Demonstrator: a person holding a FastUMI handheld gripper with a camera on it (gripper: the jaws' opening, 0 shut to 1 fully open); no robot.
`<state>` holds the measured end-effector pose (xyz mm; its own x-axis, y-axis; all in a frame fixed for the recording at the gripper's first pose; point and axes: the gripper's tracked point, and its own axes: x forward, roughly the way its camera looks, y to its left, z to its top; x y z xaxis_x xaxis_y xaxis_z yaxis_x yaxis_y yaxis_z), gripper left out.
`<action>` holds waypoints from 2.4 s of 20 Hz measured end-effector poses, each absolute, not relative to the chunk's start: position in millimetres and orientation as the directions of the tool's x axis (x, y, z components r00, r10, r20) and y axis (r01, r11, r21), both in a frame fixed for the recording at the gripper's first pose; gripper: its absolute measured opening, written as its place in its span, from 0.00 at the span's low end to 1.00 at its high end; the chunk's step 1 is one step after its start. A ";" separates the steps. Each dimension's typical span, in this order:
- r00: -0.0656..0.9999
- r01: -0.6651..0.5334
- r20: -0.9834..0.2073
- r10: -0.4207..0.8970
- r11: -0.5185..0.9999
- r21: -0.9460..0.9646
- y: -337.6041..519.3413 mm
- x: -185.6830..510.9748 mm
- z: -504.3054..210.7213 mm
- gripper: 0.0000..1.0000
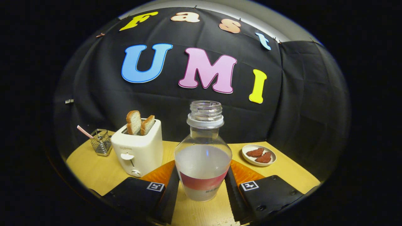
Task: Take the bottle from table, then pour the juice into the cup, finally place the bottle on the coaster
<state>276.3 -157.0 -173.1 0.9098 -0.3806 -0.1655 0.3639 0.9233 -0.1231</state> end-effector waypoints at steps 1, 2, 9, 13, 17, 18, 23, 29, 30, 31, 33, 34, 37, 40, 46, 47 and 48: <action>0.909 0.365 -0.161 -0.385 0.921 -0.137 -160.4 286.0 -178.8 0.72; 0.905 0.372 -0.165 -0.393 0.917 -0.146 -166.2 292.5 -186.0 0.73; 0.884 0.392 -0.227 -0.408 0.913 -0.115 -181.2 313.6 -240.4 0.73; 0.874 0.407 -0.254 -0.415 0.909 -0.086 -182.3 311.2 -260.1 0.73; 0.865 0.440 -0.251 -0.434 0.897 -0.036 -187.0 306.8 -259.2 0.73; 0.860 0.448 -0.261 -0.439 0.894 -0.025 -188.0 303.9 -260.4 0.73; 0.850 0.470 -0.270 -0.452 0.882 0.005 -189.9 295.4 -260.9 0.76; 0.858 0.452 -0.279 -0.430 0.892 0.014 -178.8 276.0 -252.9 0.97; 0.859 0.450 -0.279 -0.429 0.893 0.012 -175.3 267.3 -250.0 0.97; 0.859 0.449 -0.281 -0.428 0.894 0.012 -169.9 258.7 -247.4 0.97; 0.861 0.444 -0.280 -0.424 0.896 0.010 -159.6 237.1 -239.3 0.97; 0.863 0.442 -0.276 -0.424 0.897 0.003 -155.4 224.8 -232.6 0.97; 0.869 0.441 -0.241 -0.431 0.898 -0.017 -149.6 190.7 -202.8 0.97; 0.897 0.420 -0.163 -0.411 0.907 0.025 -142.1 162.3 -154.6 0.97; 0.916 0.401 -0.027 -0.400 0.915 0.046 -140.8 118.0 -65.8 0.96; 0.921 0.390 -0.008 -0.391 0.919 0.063 -135.5 111.6 -52.1 0.97; 0.924 0.381 0.008 -0.383 0.921 0.076 -130.6 103.5 -39.8 0.97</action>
